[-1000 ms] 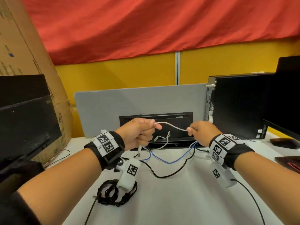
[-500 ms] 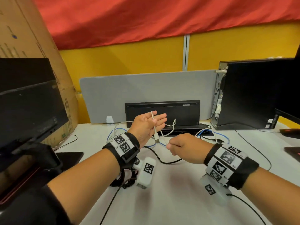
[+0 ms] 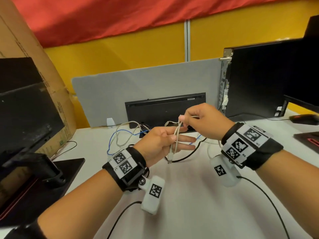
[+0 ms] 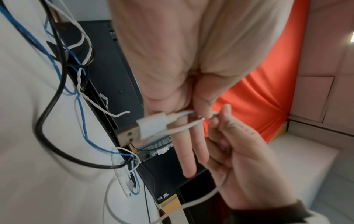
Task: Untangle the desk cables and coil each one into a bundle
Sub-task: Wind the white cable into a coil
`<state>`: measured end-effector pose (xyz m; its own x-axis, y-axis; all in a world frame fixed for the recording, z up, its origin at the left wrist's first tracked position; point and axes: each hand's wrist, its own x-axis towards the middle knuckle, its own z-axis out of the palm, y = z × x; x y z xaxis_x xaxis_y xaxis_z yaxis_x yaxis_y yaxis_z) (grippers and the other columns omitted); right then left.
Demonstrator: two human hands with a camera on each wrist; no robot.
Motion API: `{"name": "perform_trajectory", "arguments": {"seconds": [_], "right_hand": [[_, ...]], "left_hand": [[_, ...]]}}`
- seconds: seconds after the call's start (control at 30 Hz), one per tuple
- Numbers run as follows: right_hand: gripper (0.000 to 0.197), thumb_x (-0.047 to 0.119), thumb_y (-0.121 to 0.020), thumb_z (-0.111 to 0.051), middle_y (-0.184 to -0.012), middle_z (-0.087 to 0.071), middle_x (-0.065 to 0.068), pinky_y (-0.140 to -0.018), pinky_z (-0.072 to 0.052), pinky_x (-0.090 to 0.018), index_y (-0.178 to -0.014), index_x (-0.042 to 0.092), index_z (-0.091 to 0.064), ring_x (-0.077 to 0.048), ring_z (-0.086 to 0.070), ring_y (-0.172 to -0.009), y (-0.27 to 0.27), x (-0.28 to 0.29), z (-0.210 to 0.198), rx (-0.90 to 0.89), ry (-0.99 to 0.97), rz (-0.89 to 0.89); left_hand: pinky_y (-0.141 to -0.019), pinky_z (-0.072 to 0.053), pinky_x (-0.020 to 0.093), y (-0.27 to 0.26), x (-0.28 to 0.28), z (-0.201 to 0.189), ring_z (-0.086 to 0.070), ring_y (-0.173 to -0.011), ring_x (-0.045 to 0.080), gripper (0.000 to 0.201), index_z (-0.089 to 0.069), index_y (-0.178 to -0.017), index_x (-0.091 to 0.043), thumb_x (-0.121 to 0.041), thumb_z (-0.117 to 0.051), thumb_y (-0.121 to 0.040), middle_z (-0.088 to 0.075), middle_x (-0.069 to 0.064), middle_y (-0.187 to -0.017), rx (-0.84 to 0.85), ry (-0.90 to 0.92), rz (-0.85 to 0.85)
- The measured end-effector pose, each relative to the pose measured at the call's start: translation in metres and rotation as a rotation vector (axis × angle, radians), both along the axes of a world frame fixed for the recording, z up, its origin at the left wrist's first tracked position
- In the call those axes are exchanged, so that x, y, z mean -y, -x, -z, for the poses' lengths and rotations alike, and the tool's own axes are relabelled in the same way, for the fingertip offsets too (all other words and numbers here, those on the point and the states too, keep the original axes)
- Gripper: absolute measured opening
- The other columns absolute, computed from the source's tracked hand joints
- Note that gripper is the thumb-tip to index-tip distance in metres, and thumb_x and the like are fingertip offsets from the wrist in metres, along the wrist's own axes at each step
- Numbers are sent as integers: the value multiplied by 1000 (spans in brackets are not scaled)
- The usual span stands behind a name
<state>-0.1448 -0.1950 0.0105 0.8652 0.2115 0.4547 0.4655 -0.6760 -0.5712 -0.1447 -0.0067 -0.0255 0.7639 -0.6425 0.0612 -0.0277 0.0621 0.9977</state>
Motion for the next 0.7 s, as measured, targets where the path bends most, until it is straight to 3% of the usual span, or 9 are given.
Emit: {"name": "perform_trajectory", "arguments": {"seconds": [0.1, 0.17, 0.27, 0.37, 0.47, 0.53, 0.6, 0.7], "right_hand": [[29, 40, -89, -64, -64, -65, 7, -67, -51, -28, -66, 23, -68, -6, -59, -65, -9, 5, 13, 11, -72, 63], [28, 44, -86, -66, -59, -60, 8, -60, -47, -26, -65, 24, -66, -7, -53, -59, -14, 6, 23, 18, -116, 101], [32, 43, -90, -61, -60, -59, 4, -58, -43, -26, -65, 22, -64, -9, -51, -59, -17, 5, 37, -4, -172, 109], [35, 32, -98, -47, -65, -60, -2, -58, -43, -31, -69, 20, -63, -18, -53, -60, -16, 1, 52, -65, -140, 106], [30, 18, -99, -43, -81, -66, -5, -70, -48, -35, -83, 9, -66, -21, -61, -77, -12, -5, 65, -174, -43, 54], [28, 11, -98, -42, -83, -63, 2, -76, -47, -35, -83, 12, -65, -17, -59, -80, -7, -12, 73, -233, 52, 10], [30, 21, -100, -41, -76, -56, 12, -73, -41, -29, -78, 24, -60, -6, -53, -74, 2, -19, 78, -269, 107, -26], [33, 37, -101, -41, -75, -59, 13, -71, -43, -29, -78, 25, -61, -7, -56, -74, 13, -25, 78, -270, 210, -98]], "left_hand": [[-96, -42, 48, 3, 0, 2, -70, -97, 34, 37, -47, -135, -2, -1, -36, -101, -72, 15, -108, -22, 41, 54], [-99, -44, 51, 3, 1, 4, -71, -78, 23, 37, -46, -135, 0, 0, -37, -100, -73, 11, -91, -42, 71, 64], [-106, -36, 63, 3, 1, 6, -54, -55, 12, 39, -39, -136, 13, 1, -39, -99, -63, 3, -69, -86, 144, 104], [-102, -40, 63, 6, 3, 3, -47, -48, 8, 45, -31, -129, 26, -2, -40, -94, -59, 3, -66, -123, 266, 125], [-98, -48, 55, 5, 6, -1, -61, -57, 11, 36, -41, -126, 19, -5, -37, -99, -66, 6, -79, -128, 385, 86], [-91, -55, 47, 2, 7, -4, -72, -72, 18, 32, -43, -128, 11, -6, -34, -102, -71, 10, -98, -144, 440, -17], [-92, -55, 46, -2, 8, -4, -72, -92, 28, 38, -30, -139, 4, -8, -32, -103, -71, 14, -112, -130, 452, -133], [-104, -44, 51, -8, 7, -1, -66, -110, 31, 51, -11, -150, -8, -13, -33, -105, -66, 8, -126, -2, 326, -269]]}}
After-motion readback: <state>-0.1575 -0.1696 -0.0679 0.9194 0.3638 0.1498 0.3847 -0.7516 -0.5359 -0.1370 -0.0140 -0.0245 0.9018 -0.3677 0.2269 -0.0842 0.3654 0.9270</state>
